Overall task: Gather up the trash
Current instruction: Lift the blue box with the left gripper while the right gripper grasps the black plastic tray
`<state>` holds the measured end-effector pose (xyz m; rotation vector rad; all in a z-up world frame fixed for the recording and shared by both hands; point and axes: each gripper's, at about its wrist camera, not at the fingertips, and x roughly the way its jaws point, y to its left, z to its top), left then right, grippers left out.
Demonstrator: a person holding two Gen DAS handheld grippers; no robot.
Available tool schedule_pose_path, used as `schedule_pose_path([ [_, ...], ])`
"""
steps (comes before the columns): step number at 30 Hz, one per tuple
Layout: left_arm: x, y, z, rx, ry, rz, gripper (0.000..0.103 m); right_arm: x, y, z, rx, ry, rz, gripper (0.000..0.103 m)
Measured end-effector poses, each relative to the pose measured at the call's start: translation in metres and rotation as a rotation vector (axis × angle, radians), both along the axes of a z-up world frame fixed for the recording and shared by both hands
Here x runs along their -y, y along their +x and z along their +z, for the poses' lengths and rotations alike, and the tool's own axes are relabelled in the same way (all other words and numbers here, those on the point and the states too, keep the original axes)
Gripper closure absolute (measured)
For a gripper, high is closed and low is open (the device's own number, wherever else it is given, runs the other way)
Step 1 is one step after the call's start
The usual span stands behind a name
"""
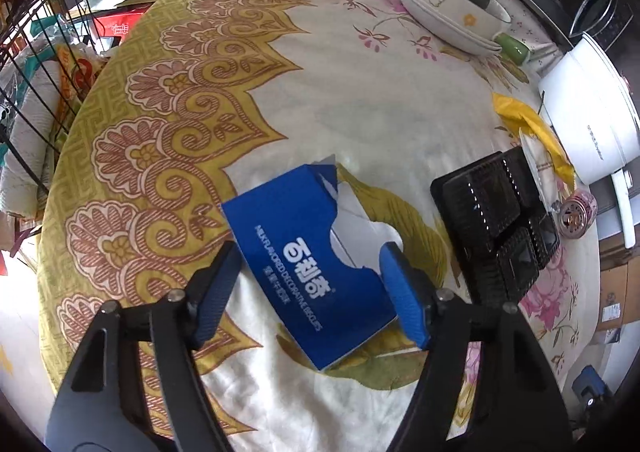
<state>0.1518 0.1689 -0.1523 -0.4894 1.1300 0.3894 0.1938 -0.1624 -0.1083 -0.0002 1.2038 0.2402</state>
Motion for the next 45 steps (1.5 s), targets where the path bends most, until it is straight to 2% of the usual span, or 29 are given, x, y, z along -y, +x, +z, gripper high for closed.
schedule_pose_path([
  [4,-0.009,-0.01,0.002,0.019,-0.089,-0.041,0.045,-0.007,0.001,-0.002,-0.007,0.008,0.003,0.02],
  [7,-0.01,-0.015,0.006,0.029,-0.138,-0.077,0.046,-0.018,-0.002,-0.003,-0.006,0.004,0.023,0.02],
  [14,0.0,-0.023,0.028,0.065,-0.121,-0.211,0.047,-0.063,0.0,-0.008,0.023,-0.019,0.129,0.019],
  [15,0.001,-0.023,0.032,0.075,-0.121,-0.227,0.056,-0.07,0.003,-0.009,0.016,-0.007,0.138,0.015],
  [17,0.002,-0.023,0.037,0.086,-0.123,-0.261,0.06,-0.082,0.011,-0.013,-0.024,0.039,0.127,0.011],
  [21,-0.001,-0.023,0.042,0.103,-0.121,-0.27,0.06,-0.105,0.029,-0.02,-0.078,0.103,0.056,0.007],
  [25,-0.01,-0.023,0.031,0.044,-0.164,-0.263,0.06,-0.131,0.044,-0.024,-0.082,0.121,0.008,0.007],
  [29,-0.019,-0.029,0.03,0.039,-0.171,-0.239,0.041,-0.148,0.059,-0.033,-0.094,0.12,-0.034,0.007],
  [34,-0.034,-0.036,0.034,0.063,-0.189,-0.198,0.037,-0.158,0.074,-0.05,-0.107,0.105,-0.078,0.007],
  [37,-0.038,-0.037,0.033,0.063,-0.196,-0.194,0.037,-0.159,0.078,-0.057,-0.093,0.078,-0.093,0.006],
  [39,-0.037,-0.037,0.032,0.059,-0.194,-0.199,0.037,-0.152,0.078,-0.06,-0.081,0.106,-0.102,0.005],
  [41,-0.034,-0.036,0.031,0.058,-0.193,-0.209,0.037,-0.145,0.075,-0.059,-0.055,0.077,-0.105,0.004],
  [45,-0.024,-0.033,0.029,0.052,-0.185,-0.242,0.037,-0.122,0.069,-0.059,-0.066,0.062,-0.099,0.004],
])
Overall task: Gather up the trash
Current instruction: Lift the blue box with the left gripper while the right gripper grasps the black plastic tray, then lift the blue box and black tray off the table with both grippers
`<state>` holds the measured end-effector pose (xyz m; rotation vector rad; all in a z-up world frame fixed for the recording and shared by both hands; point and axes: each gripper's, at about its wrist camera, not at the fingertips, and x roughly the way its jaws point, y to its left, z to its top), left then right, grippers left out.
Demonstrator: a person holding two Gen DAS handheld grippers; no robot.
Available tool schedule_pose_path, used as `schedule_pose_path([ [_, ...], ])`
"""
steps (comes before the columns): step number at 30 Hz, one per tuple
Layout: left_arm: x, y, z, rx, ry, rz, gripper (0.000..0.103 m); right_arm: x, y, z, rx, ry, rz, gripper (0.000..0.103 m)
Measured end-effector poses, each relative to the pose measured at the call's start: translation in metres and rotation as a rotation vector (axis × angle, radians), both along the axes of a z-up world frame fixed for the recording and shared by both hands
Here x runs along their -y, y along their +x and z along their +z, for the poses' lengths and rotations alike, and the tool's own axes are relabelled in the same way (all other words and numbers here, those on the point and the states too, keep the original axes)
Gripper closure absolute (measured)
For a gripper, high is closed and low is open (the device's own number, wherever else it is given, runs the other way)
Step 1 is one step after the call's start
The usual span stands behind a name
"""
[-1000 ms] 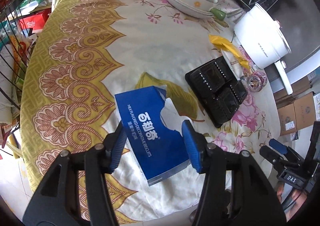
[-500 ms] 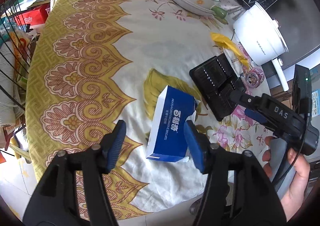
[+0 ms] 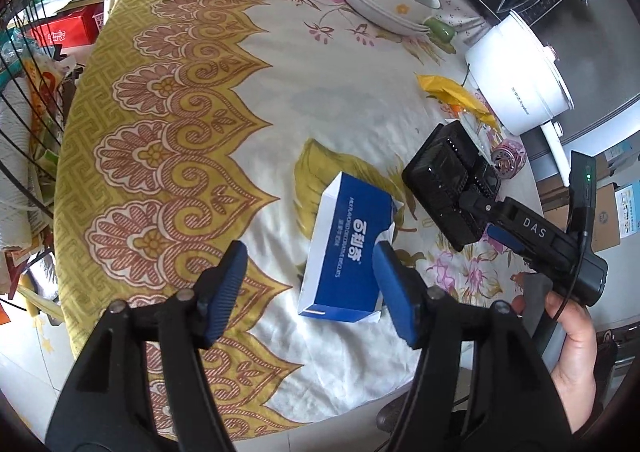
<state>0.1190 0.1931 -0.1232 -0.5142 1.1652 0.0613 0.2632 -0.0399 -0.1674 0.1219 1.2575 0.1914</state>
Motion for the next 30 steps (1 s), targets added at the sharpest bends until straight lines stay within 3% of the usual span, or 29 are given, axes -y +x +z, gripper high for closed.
schedule_pose_path([
  [7,0.045,0.013,-0.017,-0.035,0.011,-0.121,0.036,0.058,-0.019,0.005,-0.021,-0.029,0.02,0.004],
  [12,0.074,0.022,-0.025,-0.059,0.12,-0.187,0.034,0.093,-0.03,0.011,-0.038,-0.063,0.017,0.003],
  [16,0.081,0.026,-0.026,-0.067,0.156,-0.205,0.034,0.108,-0.039,0.016,-0.057,-0.034,0.004,0.002],
  [19,0.08,0.027,-0.027,-0.068,0.161,-0.21,0.036,0.102,-0.04,0.019,-0.06,-0.002,0.001,0.001],
  [23,0.075,0.029,-0.027,-0.067,0.169,-0.222,0.051,0.079,-0.035,0.023,-0.05,0.027,0.012,0.0],
  [30,0.072,0.026,-0.026,-0.06,0.165,-0.243,0.054,0.035,-0.026,0.016,-0.017,-0.131,0.022,0.0],
])
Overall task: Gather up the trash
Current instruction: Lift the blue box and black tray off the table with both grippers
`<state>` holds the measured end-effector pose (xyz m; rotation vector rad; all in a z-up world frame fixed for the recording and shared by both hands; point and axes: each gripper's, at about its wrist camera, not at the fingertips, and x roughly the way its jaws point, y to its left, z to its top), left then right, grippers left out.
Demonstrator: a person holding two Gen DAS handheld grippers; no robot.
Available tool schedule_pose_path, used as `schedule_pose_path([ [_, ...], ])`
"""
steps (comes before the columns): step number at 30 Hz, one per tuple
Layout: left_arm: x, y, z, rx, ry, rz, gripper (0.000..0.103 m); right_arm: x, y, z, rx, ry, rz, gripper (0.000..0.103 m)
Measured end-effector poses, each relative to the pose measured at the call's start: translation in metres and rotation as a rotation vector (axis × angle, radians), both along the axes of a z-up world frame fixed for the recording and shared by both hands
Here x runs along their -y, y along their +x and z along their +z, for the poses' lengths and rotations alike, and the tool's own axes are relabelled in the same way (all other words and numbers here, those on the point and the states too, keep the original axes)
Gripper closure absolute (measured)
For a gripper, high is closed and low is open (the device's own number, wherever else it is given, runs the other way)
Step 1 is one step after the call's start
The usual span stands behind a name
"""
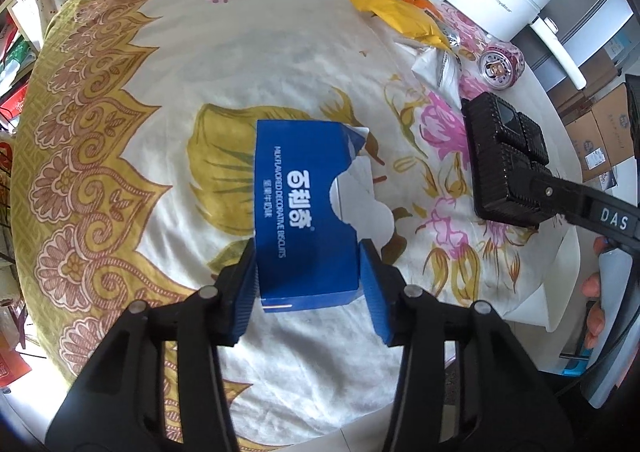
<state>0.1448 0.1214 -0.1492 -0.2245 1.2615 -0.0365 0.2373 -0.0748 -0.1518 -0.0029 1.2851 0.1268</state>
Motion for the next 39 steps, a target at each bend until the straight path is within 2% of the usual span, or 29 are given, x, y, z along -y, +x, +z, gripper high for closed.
schedule_pose_path([
  [2,-0.001,0.0,0.001,0.001,-0.004,-0.001,0.054,-0.002,-0.002,-0.006,-0.005,-0.007,0.013,0.0],
  [8,-0.005,-0.004,0.006,0.013,-0.017,0.003,0.054,0.023,-0.007,-0.005,-0.037,0.07,-0.043,0.0],
  [10,-0.005,-0.006,0.009,0.017,-0.025,0.003,0.054,0.017,-0.009,0.003,-0.015,0.056,-0.022,0.0],
  [12,-0.003,-0.007,0.01,0.021,-0.027,0.001,0.054,0.005,-0.01,0.008,0.02,-0.005,0.011,0.0],
  [14,-0.002,-0.008,0.011,0.022,-0.03,0.0,0.054,-0.005,-0.01,0.002,0.018,-0.061,0.035,0.0],
  [22,-0.005,-0.01,0.011,0.023,-0.03,0.018,0.054,-0.001,-0.003,-0.003,-0.001,-0.001,0.008,0.0],
  [28,-0.005,-0.012,0.013,0.024,-0.037,0.026,0.054,-0.01,0.006,-0.003,-0.059,-0.029,-0.019,0.0],
  [34,-0.011,-0.014,0.014,0.027,-0.046,0.043,0.054,-0.008,0.011,-0.006,-0.052,-0.002,-0.037,0.0],
  [39,-0.012,-0.017,0.015,0.03,-0.06,0.047,0.054,-0.004,0.01,-0.006,-0.038,0.009,-0.011,0.0],
])
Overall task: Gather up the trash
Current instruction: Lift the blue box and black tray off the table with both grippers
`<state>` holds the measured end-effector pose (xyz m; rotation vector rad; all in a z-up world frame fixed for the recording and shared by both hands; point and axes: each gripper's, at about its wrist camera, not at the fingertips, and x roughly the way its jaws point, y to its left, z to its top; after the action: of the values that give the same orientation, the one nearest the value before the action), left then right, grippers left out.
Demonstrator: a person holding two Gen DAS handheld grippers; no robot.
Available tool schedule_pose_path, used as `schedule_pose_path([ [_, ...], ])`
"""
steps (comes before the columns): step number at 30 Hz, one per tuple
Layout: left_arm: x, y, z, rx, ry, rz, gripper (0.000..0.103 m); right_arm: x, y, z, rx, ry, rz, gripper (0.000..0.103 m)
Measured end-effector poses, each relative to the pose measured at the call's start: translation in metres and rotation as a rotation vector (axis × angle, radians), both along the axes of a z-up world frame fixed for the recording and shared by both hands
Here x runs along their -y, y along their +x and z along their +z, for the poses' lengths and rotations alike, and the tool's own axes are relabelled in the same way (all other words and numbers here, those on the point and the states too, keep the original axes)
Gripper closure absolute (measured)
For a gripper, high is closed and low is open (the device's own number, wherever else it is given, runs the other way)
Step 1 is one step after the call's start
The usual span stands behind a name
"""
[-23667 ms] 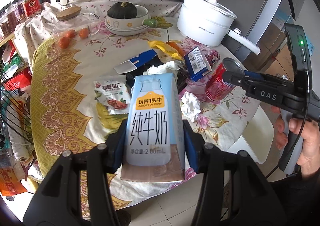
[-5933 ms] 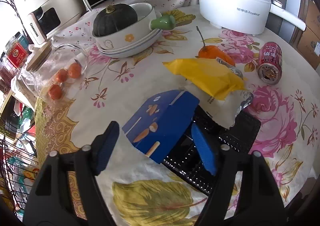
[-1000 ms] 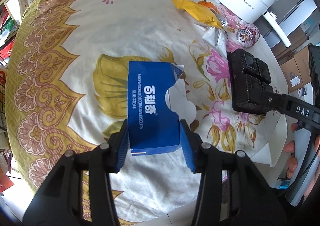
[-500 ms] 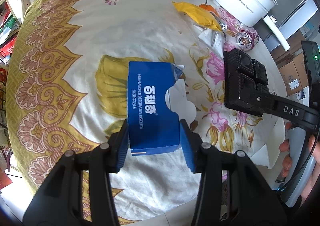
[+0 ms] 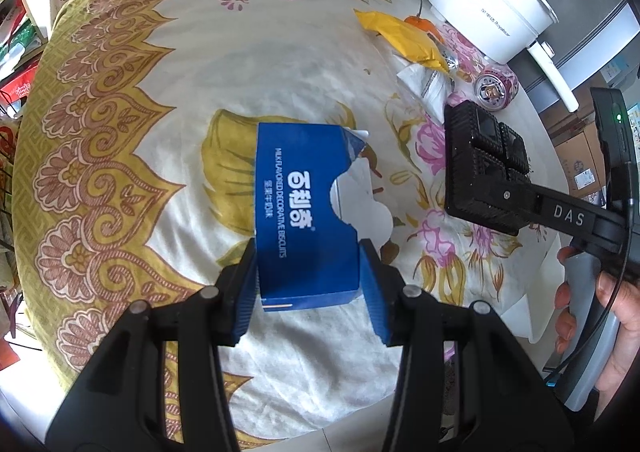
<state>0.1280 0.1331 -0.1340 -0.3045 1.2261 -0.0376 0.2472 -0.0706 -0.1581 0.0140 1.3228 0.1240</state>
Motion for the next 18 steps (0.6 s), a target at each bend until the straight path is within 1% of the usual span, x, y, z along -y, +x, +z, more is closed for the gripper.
schedule_pose_path([
  [2,0.0,-0.001,0.003,0.007,-0.01,-0.003,0.054,0.008,-0.01,0.004,0.004,-0.003,0.029,0.0],
  [3,0.001,-0.002,0.004,0.012,-0.012,-0.005,0.054,0.007,-0.011,0.004,0.008,0.006,0.035,0.002],
  [4,0.001,-0.002,0.006,0.017,-0.012,-0.007,0.054,0.011,-0.014,0.007,0.011,0.02,0.037,0.01],
  [5,0.001,-0.003,0.007,0.02,-0.014,-0.008,0.054,0.019,-0.017,0.011,0.018,0.036,0.034,0.014],
  [6,0.003,-0.003,0.007,0.022,-0.018,-0.008,0.054,0.026,-0.019,0.014,0.018,0.046,0.034,0.024],
  [7,0.003,-0.003,0.008,0.023,-0.024,-0.01,0.054,0.033,-0.021,0.017,0.022,0.044,0.034,0.031],
  [9,0.005,-0.003,0.009,0.025,-0.032,-0.009,0.054,0.046,-0.024,0.02,0.025,0.013,0.02,0.031],
  [13,0.014,-0.002,0.013,0.037,-0.05,-0.011,0.054,0.071,-0.028,0.024,0.025,0.076,-0.012,0.032],
  [16,0.018,-0.002,0.014,0.042,-0.048,-0.024,0.054,0.084,-0.027,0.03,0.039,0.081,-0.012,0.032],
  [18,0.02,-0.001,0.013,0.042,-0.041,-0.027,0.054,0.087,-0.028,0.032,0.031,0.101,-0.007,0.032],
])
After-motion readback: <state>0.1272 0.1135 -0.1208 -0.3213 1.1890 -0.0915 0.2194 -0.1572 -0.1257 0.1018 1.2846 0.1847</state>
